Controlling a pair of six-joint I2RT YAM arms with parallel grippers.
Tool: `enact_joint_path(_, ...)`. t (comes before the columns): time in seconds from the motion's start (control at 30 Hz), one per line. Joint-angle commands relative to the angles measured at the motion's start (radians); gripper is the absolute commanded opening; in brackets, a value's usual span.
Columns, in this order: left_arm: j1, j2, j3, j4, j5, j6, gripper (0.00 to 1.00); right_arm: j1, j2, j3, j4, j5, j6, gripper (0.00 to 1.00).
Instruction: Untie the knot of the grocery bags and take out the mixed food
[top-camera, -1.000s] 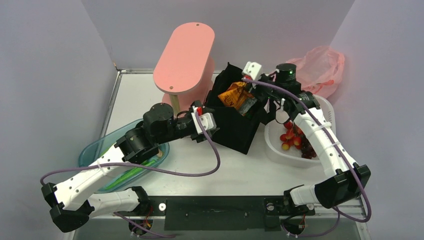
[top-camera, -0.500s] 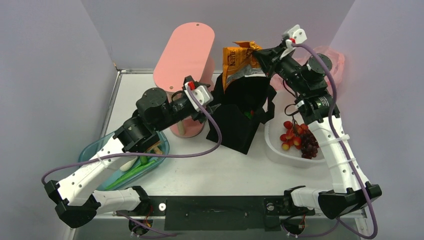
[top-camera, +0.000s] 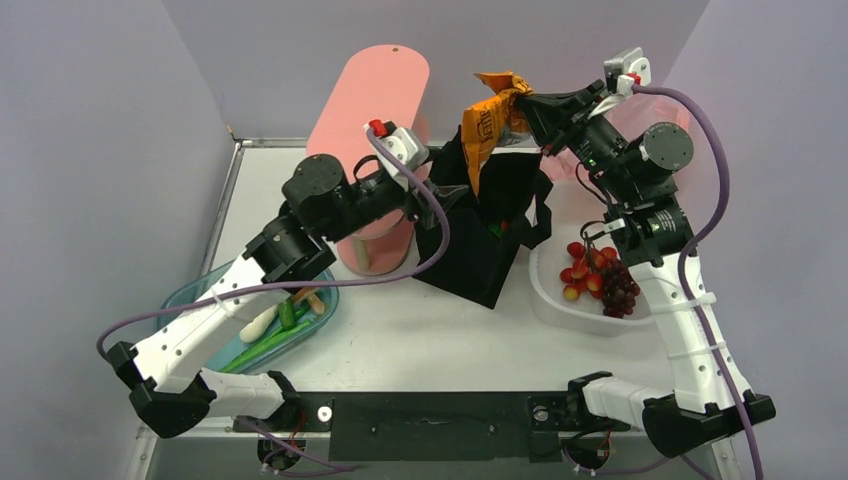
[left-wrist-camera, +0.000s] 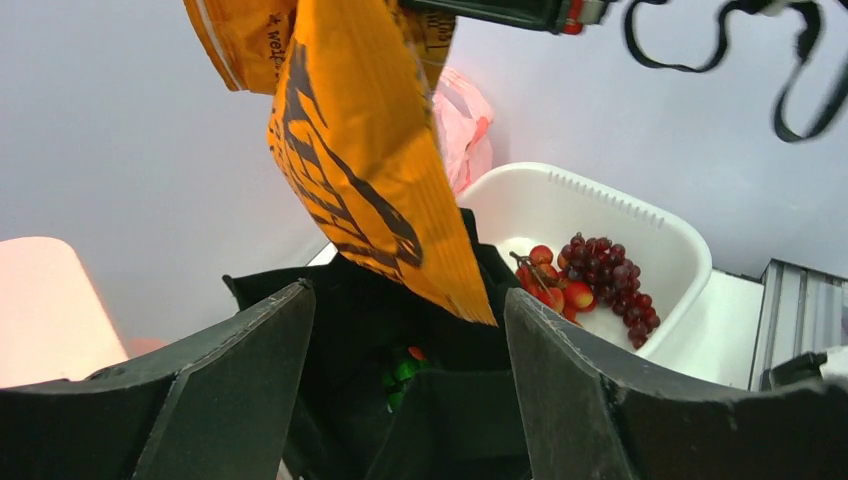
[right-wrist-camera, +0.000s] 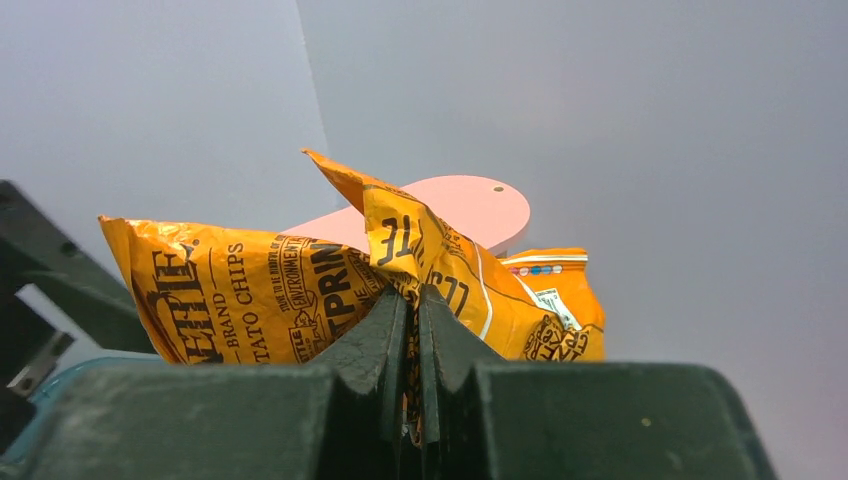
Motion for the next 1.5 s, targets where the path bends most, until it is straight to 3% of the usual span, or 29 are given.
enact_joint_path(0.0,-0.029,0.063,0.085,0.064,-0.082,-0.092,0.68,0.024,-0.082,-0.014,0.055,-0.019,-0.011,0.00)
enact_joint_path(0.27,-0.094,0.096,0.089,0.181,-0.019,-0.224,0.68,0.099,-0.129,-0.072,-0.021,0.032,-0.069,0.00)
enact_joint_path(0.47,-0.097,0.122,0.134,0.145,-0.138,-0.256,0.68,0.181,-0.183,-0.131,-0.077,0.143,-0.168,0.00)
enact_joint_path(0.53,-0.097,0.118,0.138,0.099,-0.148,-0.234,0.54,0.177,-0.193,-0.144,-0.081,0.189,-0.154,0.00)
enact_joint_path(0.57,-0.097,0.102,0.118,0.095,-0.148,-0.217,0.34,0.165,-0.197,-0.149,-0.081,0.203,-0.142,0.00)
enact_joint_path(0.6,-0.098,0.084,0.091,0.095,-0.146,-0.174,0.24,0.158,-0.202,-0.151,-0.082,0.205,-0.133,0.00)
enact_joint_path(0.63,-0.099,0.074,0.074,0.098,-0.137,-0.149,0.06,0.140,-0.205,-0.152,-0.086,0.204,-0.108,0.00)
enact_joint_path(0.67,-0.099,0.053,0.044,0.106,-0.131,-0.083,0.02,0.115,-0.209,-0.152,-0.095,0.199,-0.091,0.12)
enact_joint_path(0.7,-0.098,0.041,0.030,0.111,-0.112,-0.003,0.00,0.098,-0.211,-0.146,-0.122,0.173,-0.058,0.39)
enact_joint_path(0.77,-0.095,0.007,-0.001,0.106,-0.058,0.158,0.00,0.037,-0.219,-0.124,-0.202,0.089,-0.050,0.64)
enact_joint_path(0.83,-0.084,-0.034,-0.024,0.054,0.041,0.335,0.00,-0.014,-0.233,-0.090,-0.316,0.014,-0.133,0.74)
enact_joint_path(0.93,-0.073,-0.114,-0.070,-0.131,0.208,0.628,0.00,-0.031,-0.270,-0.059,-0.472,-0.062,-0.417,0.78)
enact_joint_path(1.1,-0.127,-0.140,-0.040,-0.441,0.163,1.139,0.00,-0.015,-0.309,0.007,-0.643,-0.114,-0.591,0.81)
enact_joint_path(1.2,-0.164,-0.115,0.004,-0.565,0.025,1.303,0.00,0.003,-0.281,0.071,-0.633,-0.094,-0.422,0.82)
enact_joint_path(1.33,-0.192,-0.101,-0.004,-0.544,-0.093,1.412,0.00,0.045,-0.254,0.030,-0.548,-0.115,-0.060,0.86)
enact_joint_path(1.47,-0.210,-0.096,-0.033,-0.468,-0.172,1.414,0.00,0.046,-0.317,-0.086,-0.540,-0.088,-0.001,0.88)
